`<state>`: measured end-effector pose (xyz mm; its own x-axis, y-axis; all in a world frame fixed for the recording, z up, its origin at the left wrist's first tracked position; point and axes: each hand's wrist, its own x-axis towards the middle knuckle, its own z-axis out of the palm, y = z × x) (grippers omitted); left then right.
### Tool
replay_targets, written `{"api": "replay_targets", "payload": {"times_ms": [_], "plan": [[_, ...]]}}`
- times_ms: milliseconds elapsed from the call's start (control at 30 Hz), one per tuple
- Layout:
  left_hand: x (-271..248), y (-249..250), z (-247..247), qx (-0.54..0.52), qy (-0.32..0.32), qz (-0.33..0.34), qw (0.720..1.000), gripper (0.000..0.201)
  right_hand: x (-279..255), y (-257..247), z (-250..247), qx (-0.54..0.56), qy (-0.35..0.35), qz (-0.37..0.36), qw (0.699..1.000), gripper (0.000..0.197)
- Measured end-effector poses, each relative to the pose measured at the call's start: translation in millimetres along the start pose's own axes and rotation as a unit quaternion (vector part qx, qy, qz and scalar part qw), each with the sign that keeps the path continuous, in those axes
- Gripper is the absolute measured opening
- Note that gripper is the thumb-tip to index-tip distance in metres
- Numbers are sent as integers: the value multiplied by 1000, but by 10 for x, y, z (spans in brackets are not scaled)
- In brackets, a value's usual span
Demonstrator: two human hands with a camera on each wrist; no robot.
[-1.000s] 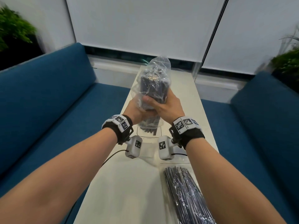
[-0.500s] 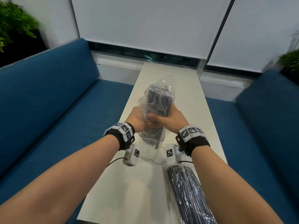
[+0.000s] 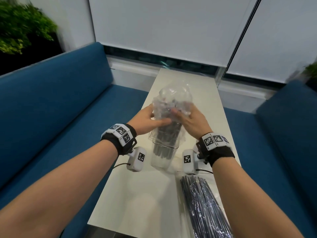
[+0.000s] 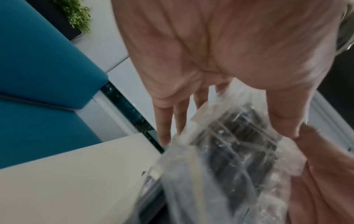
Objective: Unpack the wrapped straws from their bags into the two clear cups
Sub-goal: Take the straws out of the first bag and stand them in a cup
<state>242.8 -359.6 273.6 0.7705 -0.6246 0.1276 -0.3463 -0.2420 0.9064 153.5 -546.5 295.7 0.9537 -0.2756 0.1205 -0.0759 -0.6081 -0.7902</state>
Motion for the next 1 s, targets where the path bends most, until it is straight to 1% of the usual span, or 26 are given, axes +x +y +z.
{"api": "replay_targets", "payload": {"times_ms": [33,67,100,133,167,200,267,300,333,400,433,467,500,533,567,600,633,667,733,767,800,833,867,900,967,1000], "plan": [[8,40,-23,-12,5,-1,1000,72,25,-18,-34,7,43,10,999,65],[13,67,-35,-7,8,-3,1000,74,40,-34,-55,-2,55,17,998,59],[19,94,-37,22,7,-6,1000,72,43,-52,-60,-36,31,16,999,51],[32,106,-34,59,4,-7,998,67,46,-62,-55,-74,-10,10,997,43],[37,115,-31,77,10,-6,997,63,61,-49,-48,-96,-32,5,995,37],[38,129,-33,69,26,-6,997,58,57,-58,-47,-91,-23,-6,996,32],[43,174,-32,14,76,-6,997,51,23,-115,-60,-23,55,-22,998,26],[42,182,-18,13,85,-9,996,48,13,-131,-51,-10,73,-20,997,25],[34,182,5,47,72,-16,996,47,-10,-144,-28,-25,52,-13,998,24],[33,176,32,146,12,-25,989,44,-53,-153,5,-124,-52,6,991,20],[18,200,23,165,9,-18,986,42,-66,-173,-15,-151,-68,10,986,22],[4,245,-4,157,24,-5,987,39,-75,-214,-71,-149,-50,0,987,24],[-8,306,-40,128,55,13,990,38,-80,-268,-151,-129,-6,-19,991,26],[-8,369,-73,94,95,36,990,36,-96,-335,-236,-90,60,-39,993,31],[-7,439,-100,69,133,59,987,34,-115,-409,-311,-51,131,-64,988,37],[-7,502,-128,60,156,68,984,33,-124,-470,-364,-31,177,-85,980,40],[-10,554,-148,66,158,65,983,33,-131,-512,-407,-36,178,-90,979,42],[-8,598,-161,90,138,54,985,33,-140,-536,-426,-62,136,-78,986,44],[-3,619,-187,136,97,38,985,29,-145,-499,-453,-127,15,-35,991,49],[-7,613,-212,136,96,36,985,25,-151,-463,-464,-135,-4,-30,990,50],[-20,619,-245,119,107,36,987,22,-163,-455,-489,-120,13,-35,992,49],[-41,631,-271,87,123,37,988,22,-188,-467,-514,-87,48,-49,994,47],[-73,648,-297,49,138,38,988,24,-212,-496,-538,-53,79,-63,993,45],[-111,683,-316,17,151,47,987,28,-241,-543,-564,-27,94,-77,992,43],[-196,782,-351,-8,169,78,982,41,-316,-619,-608,-8,90,-106,990,34],[-265,830,-371,-9,168,95,981,47,-381,-644,-615,-18,94,-126,987,26]]}}
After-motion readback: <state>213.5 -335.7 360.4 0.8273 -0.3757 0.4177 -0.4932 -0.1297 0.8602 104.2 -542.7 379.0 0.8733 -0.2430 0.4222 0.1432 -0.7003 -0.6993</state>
